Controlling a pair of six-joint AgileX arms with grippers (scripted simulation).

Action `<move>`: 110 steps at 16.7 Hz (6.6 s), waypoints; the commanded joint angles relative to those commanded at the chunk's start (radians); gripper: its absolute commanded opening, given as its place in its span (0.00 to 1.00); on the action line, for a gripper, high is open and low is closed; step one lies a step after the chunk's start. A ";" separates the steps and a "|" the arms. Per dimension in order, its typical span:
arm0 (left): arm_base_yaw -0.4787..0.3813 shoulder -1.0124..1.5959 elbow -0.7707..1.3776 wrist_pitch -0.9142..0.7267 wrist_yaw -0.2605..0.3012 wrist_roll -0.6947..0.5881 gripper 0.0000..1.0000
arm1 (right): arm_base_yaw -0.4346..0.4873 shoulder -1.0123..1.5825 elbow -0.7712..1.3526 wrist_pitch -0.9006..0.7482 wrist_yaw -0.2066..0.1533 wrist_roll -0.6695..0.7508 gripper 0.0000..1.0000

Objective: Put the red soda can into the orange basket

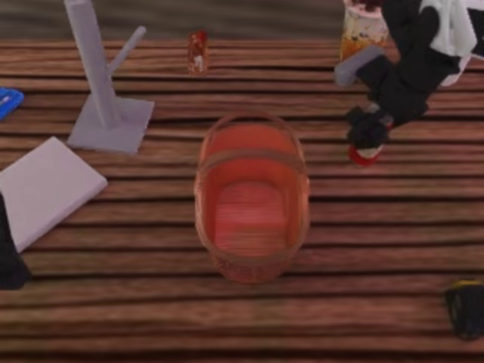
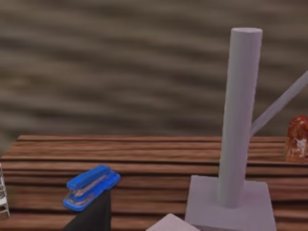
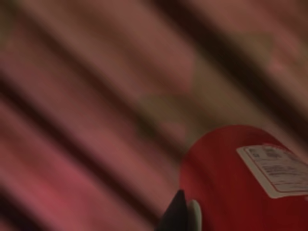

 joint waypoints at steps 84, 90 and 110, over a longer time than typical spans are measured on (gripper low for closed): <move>-0.496 1.543 1.402 -1.099 0.055 0.791 1.00 | -0.118 -1.565 -1.572 1.212 -0.201 0.446 1.00; -0.628 2.025 1.912 -1.375 0.031 1.052 1.00 | -0.186 -2.113 -1.799 0.980 0.041 0.449 1.00; -0.691 2.264 2.101 -1.408 0.004 1.194 1.00 | -0.223 -2.395 -1.904 0.864 0.164 0.456 1.00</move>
